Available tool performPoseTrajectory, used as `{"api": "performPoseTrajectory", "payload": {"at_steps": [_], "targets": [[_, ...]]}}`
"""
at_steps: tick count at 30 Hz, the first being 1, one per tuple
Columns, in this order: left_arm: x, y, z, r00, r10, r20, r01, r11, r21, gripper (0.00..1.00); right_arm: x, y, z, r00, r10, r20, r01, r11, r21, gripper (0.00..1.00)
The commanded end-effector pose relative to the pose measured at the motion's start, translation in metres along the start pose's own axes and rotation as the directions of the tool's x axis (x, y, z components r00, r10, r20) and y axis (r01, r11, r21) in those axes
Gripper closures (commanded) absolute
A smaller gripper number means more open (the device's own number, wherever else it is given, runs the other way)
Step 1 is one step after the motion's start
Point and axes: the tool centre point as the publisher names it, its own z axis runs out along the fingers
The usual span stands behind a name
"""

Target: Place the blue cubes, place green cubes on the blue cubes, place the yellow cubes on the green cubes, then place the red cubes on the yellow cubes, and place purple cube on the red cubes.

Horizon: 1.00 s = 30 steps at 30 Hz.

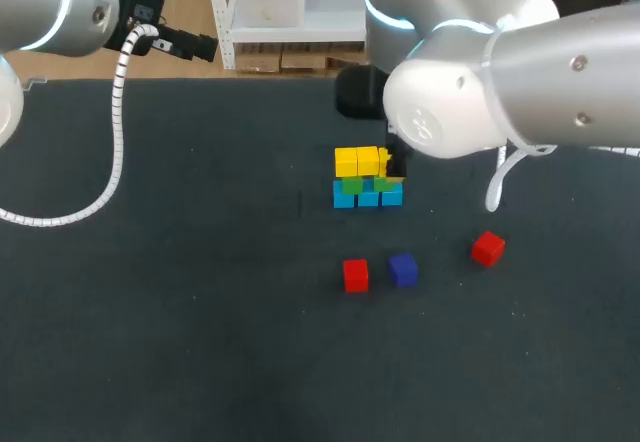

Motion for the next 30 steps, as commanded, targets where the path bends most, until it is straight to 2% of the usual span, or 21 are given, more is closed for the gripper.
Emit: {"api": "performPoseTrajectory", "payload": {"at_steps": [1,5,10,13,19,26,30], "targets": [[0.001,0.0,0.0,1.0,-0.001,0.003,0.001,1.0,0.002,0.0,0.012,0.002,-0.017,0.999,0.014,0.038,-0.014,1.0,0.007,0.0],[0.001,0.0,0.0,1.0,-0.001,0.003,0.001,1.0,0.002,0.0,0.026,0.004,-0.037,0.995,0.053,0.088,-0.055,0.998,0.023,0.0],[0.001,0.0,0.0,1.0,-0.001,0.003,0.001,1.0,0.002,0.0,0.051,0.011,-0.047,0.985,0.146,0.093,-0.15,0.988,0.037,0.0],[0.001,0.0,0.0,1.0,-0.001,0.003,0.001,1.0,0.002,0.0,0.064,0.019,-0.048,0.977,0.193,0.087,-0.198,0.979,0.051,0.0],[0.001,0.0,0.0,1.0,-0.001,0.003,0.001,1.0,0.002,0.0,0.082,0.042,-0.05,0.945,0.304,0.124,-0.312,0.949,0.054,0.0],[0.001,0.0,0.0,1.0,-0.001,0.003,0.001,1.0,0.002,0.0,0.098,0.067,-0.041,0.921,0.369,0.124,-0.372,0.928,0.0,0.0],[0.001,0.0,0.0,1.0,-0.001,0.003,0.001,1.0,0.002,0.0,0.105,0.081,-0.032,0.921,0.375,0.102,-0.374,0.927,-0.033,0.0]]}}
